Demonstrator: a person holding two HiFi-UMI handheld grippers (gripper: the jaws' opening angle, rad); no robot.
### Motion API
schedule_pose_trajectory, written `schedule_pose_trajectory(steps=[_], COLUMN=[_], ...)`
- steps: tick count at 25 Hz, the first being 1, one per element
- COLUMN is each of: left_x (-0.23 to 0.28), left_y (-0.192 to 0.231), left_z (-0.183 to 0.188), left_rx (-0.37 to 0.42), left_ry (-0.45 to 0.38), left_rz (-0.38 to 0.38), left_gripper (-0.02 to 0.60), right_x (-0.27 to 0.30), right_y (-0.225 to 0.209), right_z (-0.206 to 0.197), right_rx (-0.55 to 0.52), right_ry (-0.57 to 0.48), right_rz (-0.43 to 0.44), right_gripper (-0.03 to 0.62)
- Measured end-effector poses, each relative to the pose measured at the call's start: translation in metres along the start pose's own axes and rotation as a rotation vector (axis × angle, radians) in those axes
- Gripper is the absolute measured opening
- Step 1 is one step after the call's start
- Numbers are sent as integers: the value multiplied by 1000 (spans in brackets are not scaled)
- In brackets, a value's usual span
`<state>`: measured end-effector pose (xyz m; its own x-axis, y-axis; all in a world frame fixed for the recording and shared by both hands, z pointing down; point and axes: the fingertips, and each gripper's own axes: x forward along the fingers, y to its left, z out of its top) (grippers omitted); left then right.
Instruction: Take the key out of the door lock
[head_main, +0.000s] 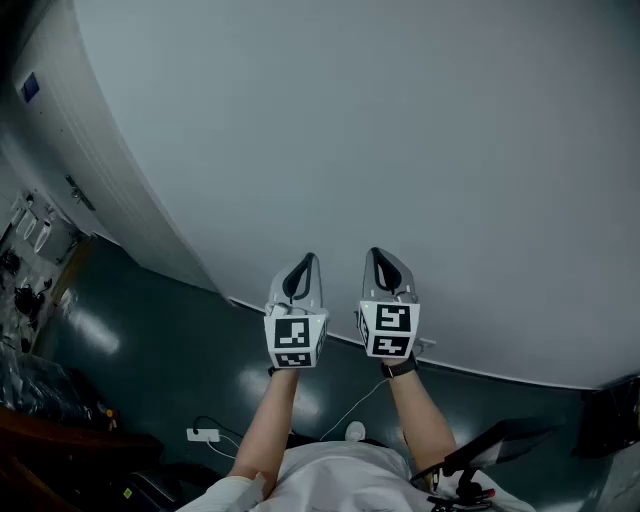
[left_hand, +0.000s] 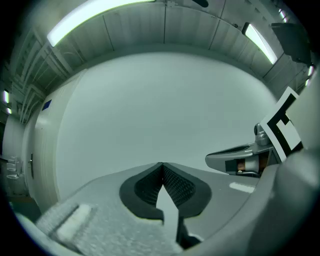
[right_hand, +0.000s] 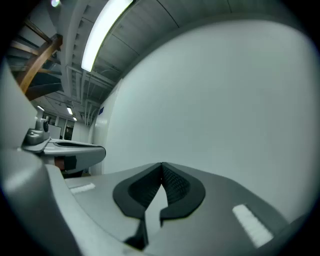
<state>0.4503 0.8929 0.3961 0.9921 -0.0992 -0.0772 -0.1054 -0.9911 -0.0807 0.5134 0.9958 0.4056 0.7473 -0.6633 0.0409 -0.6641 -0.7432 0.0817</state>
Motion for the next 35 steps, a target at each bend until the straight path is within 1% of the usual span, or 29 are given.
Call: schedule_pose_trajectory(steps=[4, 6, 8, 10, 14, 17, 19, 24, 28, 30, 32, 35], left_x=[-31, -43, -55, -68, -104, -134, -157, -229, -290, -323, -357, -394], left_y=[37, 49, 69, 98, 162, 211, 247, 342, 407, 437, 465, 492], left_z=[5, 8, 6, 0, -13, -20, -23, -26, -33, -39, -41, -45], left_rx=[-54, -52, -50, -67, -100, -105, -107, -121, -112, -122, -141, -153], left_ry=[-13, -24, -19, -2, 35, 76, 89, 64, 73, 75, 60, 52], left_rz=[28, 57, 103, 151, 253, 322, 376, 534, 643, 701, 769, 850], left_gripper=[0, 0, 2, 2, 2, 0, 0, 2, 2, 2, 2, 2], right_x=[-1, -1, 3, 11, 30, 46, 55, 61, 63, 58, 50, 40], right_y=[50, 67, 88, 114, 181, 242, 290, 421, 514, 560, 602, 653], right_z=[6, 9, 11, 14, 16, 20, 26, 36, 38, 39, 41, 40], right_rx=[-17, -9, -5, -4, -1, 2, -3, -33, -11, -2, -5, -28], right_ry=[10, 11, 13, 15, 22, 18, 7, -10, -7, -16, -26, -32], right_rz=[43, 82, 122, 159, 247, 329, 396, 590, 699, 754, 818, 915], right_gripper=[-3, -3, -3, -3, -5, -5, -5, -8, -8, -8, -8, -8])
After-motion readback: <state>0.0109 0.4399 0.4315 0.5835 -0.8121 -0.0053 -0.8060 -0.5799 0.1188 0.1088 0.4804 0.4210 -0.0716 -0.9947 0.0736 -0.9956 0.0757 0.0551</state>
